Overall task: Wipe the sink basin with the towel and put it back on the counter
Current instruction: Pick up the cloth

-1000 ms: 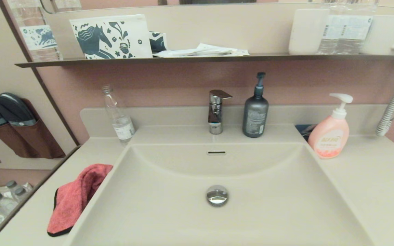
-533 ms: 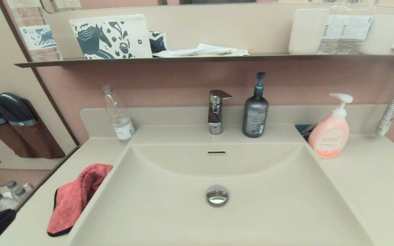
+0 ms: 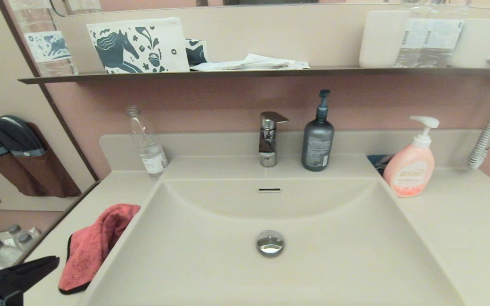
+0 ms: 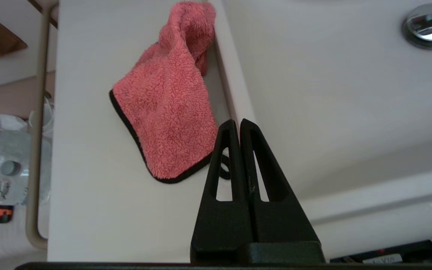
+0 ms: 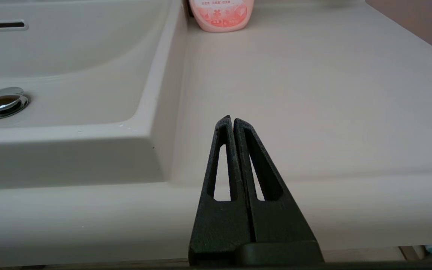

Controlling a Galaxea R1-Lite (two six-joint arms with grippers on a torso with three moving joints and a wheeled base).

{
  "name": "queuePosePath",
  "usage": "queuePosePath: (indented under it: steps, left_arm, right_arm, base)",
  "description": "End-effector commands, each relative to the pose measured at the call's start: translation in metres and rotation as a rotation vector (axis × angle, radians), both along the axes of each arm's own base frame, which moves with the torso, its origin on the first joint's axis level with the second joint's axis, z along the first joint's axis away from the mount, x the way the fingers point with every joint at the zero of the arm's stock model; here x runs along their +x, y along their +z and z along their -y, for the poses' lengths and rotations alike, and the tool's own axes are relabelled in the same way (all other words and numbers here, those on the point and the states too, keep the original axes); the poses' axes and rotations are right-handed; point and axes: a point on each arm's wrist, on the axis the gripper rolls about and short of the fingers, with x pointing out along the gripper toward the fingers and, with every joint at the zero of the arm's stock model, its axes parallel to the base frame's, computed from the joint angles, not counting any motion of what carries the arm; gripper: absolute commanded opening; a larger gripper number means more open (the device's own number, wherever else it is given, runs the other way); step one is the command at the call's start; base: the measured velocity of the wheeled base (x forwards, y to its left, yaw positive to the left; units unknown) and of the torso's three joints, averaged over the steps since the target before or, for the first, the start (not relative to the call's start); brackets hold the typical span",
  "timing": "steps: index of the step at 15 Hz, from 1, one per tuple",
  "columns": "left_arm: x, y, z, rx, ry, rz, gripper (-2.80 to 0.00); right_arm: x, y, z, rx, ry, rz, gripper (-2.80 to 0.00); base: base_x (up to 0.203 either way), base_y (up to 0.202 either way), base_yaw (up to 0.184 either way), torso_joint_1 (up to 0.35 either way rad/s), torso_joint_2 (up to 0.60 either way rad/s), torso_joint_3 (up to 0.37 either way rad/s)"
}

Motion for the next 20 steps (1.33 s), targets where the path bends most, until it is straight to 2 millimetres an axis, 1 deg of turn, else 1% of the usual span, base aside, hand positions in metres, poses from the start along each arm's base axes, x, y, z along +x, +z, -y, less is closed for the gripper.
queuePosePath:
  steps: [1,2,4,9,15,17,20]
  left_arm:
    - [0.021,-0.001,-0.001,0.020,0.005,-0.018,-2.80]
    - [0.025,0.001,-0.003,0.051,0.005,-0.003,0.00]
    - [0.032,0.001,-0.006,0.071,0.016,-0.016,0.00]
    - [0.047,-0.007,-0.018,0.104,0.065,-0.090,0.00]
    - [0.072,-0.015,-0.030,0.011,0.028,-0.163,0.00]
    - [0.077,-0.013,-0.032,-0.020,0.009,-0.104,0.00]
    - [0.082,-0.014,-0.033,-0.026,0.001,-0.108,0.00]
  right_arm:
    - [0.000,0.000,0.000,0.000,0.000,-0.001,-2.80]
    - [0.000,0.000,0.000,0.000,0.000,-0.001,-2.80]
    - [0.000,0.000,0.000,0.000,0.000,-0.001,-2.80]
    - [0.000,0.000,0.000,0.000,0.000,-0.001,-2.80]
    - [0.000,0.000,0.000,0.000,0.000,-0.001,-2.80]
    - [0.000,0.000,0.000,0.000,0.000,-0.001,-2.80]
    - [0.000,0.000,0.000,0.000,0.000,-0.001,-2.80]
  base:
    - [0.000,0.000,0.000,0.000,0.00,0.000]
    - [0.000,0.000,0.000,0.000,0.00,0.000]
    - [0.000,0.000,0.000,0.000,0.00,0.000]
    - [0.000,0.000,0.000,0.000,0.00,0.000]
    - [0.000,0.000,0.000,0.000,0.00,0.000]
    - [0.000,0.000,0.000,0.000,0.00,0.000]
    - [0.000,0.000,0.000,0.000,0.00,0.000]
